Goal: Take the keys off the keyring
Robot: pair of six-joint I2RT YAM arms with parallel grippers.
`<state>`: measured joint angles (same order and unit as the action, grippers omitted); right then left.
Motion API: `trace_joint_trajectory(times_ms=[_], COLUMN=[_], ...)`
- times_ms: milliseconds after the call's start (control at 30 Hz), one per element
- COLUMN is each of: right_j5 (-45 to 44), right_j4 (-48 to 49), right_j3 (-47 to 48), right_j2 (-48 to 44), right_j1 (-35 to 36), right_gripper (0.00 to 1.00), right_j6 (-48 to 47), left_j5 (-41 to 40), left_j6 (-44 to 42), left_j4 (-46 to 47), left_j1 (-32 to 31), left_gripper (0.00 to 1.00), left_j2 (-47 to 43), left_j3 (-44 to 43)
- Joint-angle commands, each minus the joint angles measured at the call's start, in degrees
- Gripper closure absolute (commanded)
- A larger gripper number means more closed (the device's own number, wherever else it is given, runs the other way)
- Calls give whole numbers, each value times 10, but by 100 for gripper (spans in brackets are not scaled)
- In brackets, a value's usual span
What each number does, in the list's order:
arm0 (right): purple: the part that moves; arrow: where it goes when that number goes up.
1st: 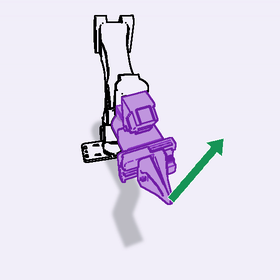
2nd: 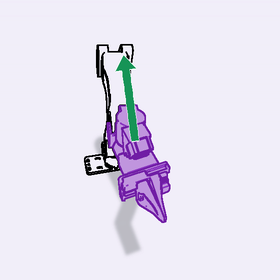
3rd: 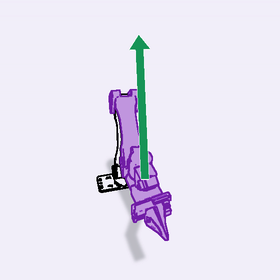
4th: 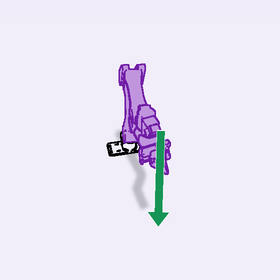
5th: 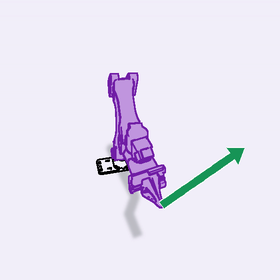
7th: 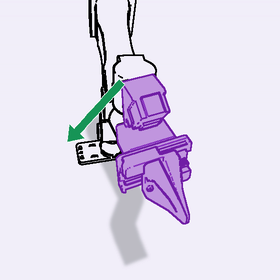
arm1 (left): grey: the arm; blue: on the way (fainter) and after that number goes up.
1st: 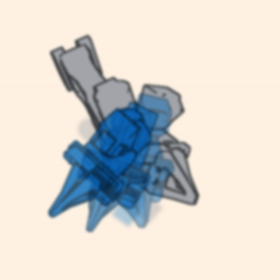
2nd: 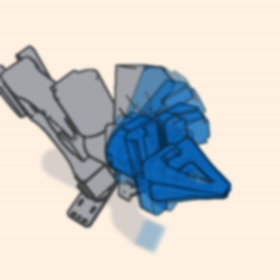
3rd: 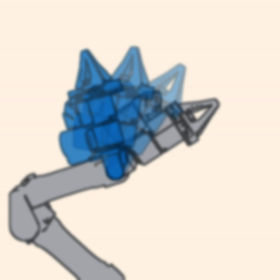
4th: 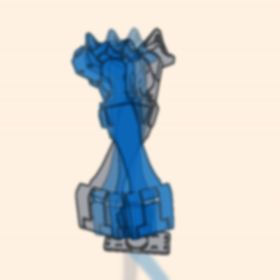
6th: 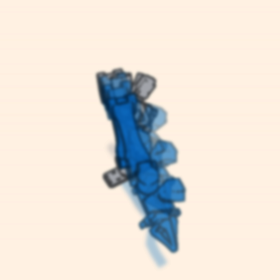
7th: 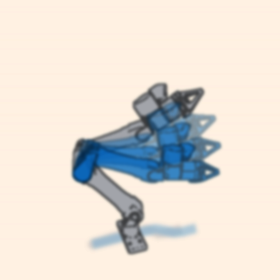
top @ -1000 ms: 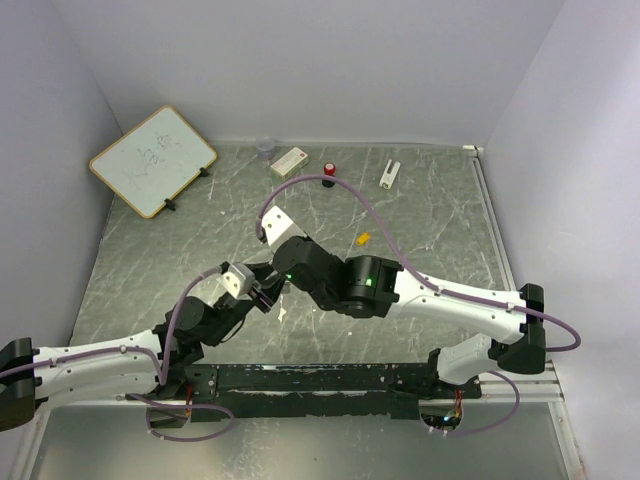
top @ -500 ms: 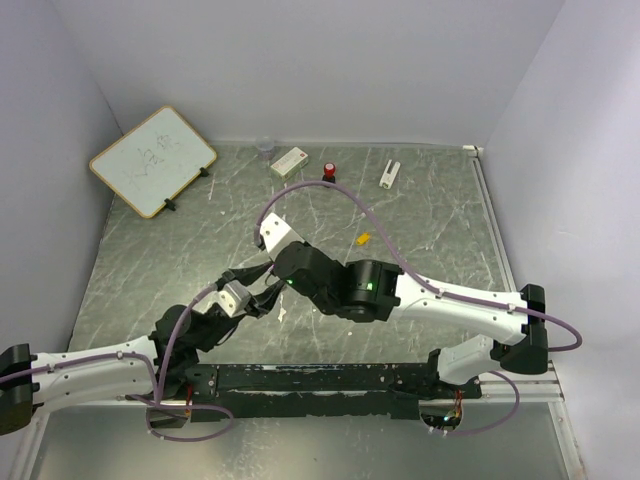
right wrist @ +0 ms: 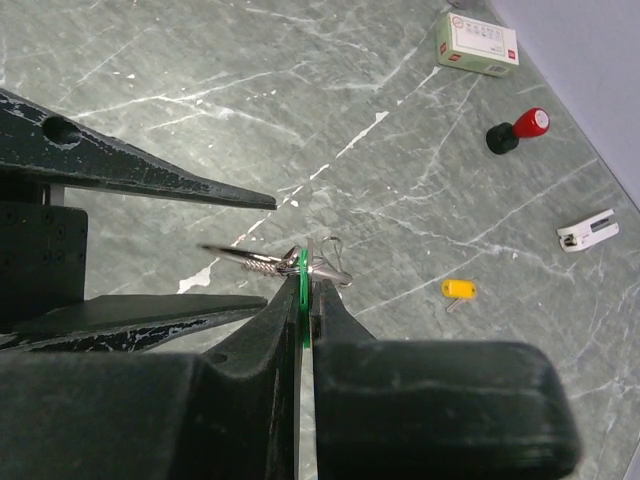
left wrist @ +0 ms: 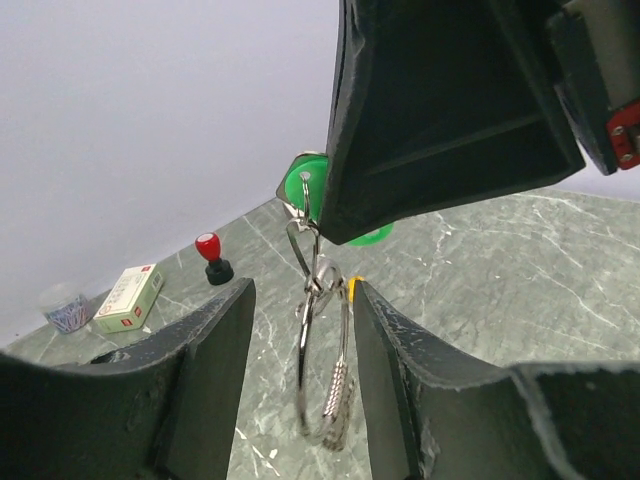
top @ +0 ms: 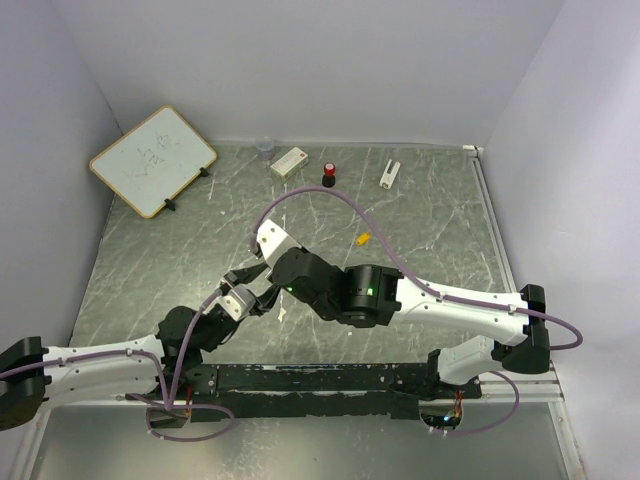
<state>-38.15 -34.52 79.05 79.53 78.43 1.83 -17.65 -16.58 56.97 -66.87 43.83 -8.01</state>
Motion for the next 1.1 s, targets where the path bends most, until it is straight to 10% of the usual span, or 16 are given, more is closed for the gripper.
trace_joint_trajectory(times_ms=[0, 1067], right_j5=[-10, -32], right_j4=[15, -3], right_j3=[-4, 3], right_j2=[-16, -13], right_j1=[8, 22], right_gripper=[100, 100], right_j6=[-6, 0], left_j5=[-14, 6], left_j6=[-8, 8], left_j4=[44, 74], left_j1=[-1, -1], left_gripper=[47, 65], left_j2=[9, 15], left_j3=[-2, -8])
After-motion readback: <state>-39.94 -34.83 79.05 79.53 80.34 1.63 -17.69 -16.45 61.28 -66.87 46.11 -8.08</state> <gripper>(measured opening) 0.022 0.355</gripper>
